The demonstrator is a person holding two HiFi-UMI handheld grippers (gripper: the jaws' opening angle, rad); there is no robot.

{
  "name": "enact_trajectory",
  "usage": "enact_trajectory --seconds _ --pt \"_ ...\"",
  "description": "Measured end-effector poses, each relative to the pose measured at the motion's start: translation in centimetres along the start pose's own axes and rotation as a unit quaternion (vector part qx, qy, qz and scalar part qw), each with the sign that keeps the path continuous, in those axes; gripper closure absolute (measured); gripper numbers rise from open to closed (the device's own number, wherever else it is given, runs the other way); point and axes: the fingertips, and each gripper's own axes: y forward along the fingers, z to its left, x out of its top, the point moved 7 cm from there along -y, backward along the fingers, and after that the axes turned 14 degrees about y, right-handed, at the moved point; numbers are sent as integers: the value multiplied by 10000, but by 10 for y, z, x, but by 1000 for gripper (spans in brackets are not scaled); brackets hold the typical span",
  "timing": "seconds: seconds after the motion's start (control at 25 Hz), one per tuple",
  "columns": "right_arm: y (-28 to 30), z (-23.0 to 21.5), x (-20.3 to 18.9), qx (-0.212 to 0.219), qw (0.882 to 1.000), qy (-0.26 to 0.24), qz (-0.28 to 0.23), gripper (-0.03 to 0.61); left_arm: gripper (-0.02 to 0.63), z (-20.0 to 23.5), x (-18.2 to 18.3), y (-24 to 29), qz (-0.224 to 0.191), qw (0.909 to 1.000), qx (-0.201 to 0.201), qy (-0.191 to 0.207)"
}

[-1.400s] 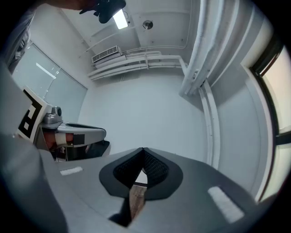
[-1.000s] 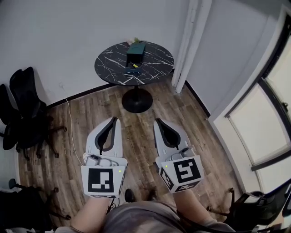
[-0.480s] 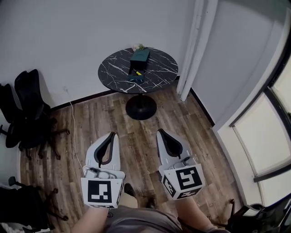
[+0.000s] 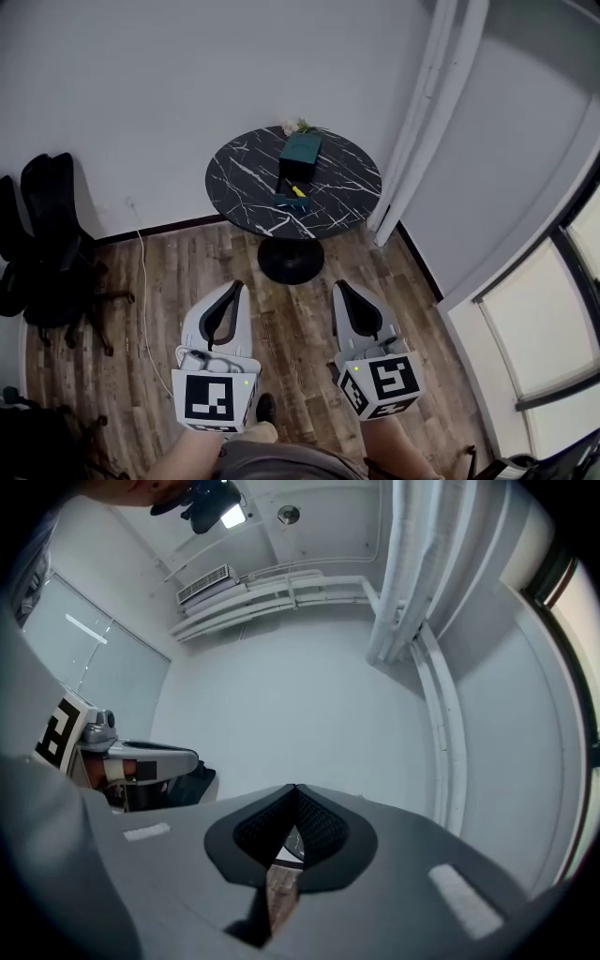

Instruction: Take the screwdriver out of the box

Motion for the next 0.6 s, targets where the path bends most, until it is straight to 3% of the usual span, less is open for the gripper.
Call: enact_trajectory --seconds 0.32,0.44,0.6 --pt "99 5 15 -125 9998 -155 -99 555 614 67 -16 78 -218 9996 -157 -51" --pt "122 5 16 -232 9995 -176 -141 555 614 79 -23 99 -389 9988 -302 -73" --pt "140 1 9 -370 9991 -188 -81 555 614 86 -37 119 -311 9983 -469 -149"
